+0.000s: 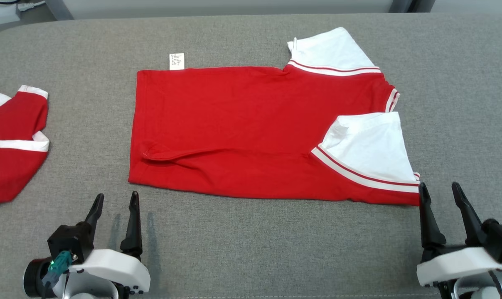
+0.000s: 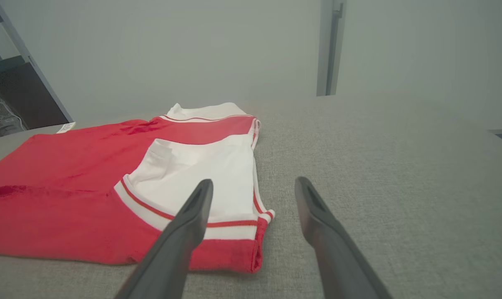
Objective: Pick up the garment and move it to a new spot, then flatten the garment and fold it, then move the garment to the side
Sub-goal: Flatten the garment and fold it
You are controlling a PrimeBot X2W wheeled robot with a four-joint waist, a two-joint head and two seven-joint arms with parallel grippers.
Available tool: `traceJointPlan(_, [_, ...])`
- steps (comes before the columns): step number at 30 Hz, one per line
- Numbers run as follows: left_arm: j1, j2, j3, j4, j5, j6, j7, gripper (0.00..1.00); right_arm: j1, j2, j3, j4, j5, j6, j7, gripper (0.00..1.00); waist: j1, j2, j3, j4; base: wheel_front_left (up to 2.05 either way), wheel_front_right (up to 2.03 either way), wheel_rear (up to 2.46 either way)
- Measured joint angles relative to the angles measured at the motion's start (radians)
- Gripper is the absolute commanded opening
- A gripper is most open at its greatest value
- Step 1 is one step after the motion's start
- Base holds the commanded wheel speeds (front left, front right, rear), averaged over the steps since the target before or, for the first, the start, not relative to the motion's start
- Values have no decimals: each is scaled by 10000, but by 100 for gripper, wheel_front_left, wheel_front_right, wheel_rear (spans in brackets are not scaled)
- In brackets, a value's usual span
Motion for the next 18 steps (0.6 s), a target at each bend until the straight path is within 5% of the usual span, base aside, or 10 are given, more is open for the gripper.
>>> traceJointPlan(13, [626, 253, -173, -564, 29, 322, 518, 100, 1194, 330, -313, -637, -132, 0, 17, 100, 0, 0, -574, -262, 0, 0, 0])
traceJointPlan(18, [579, 259, -213, -518, -153, 21, 725, 100, 1104, 326, -138, -550, 142, 0, 117, 100, 0, 0, -501, -370, 0, 0, 0])
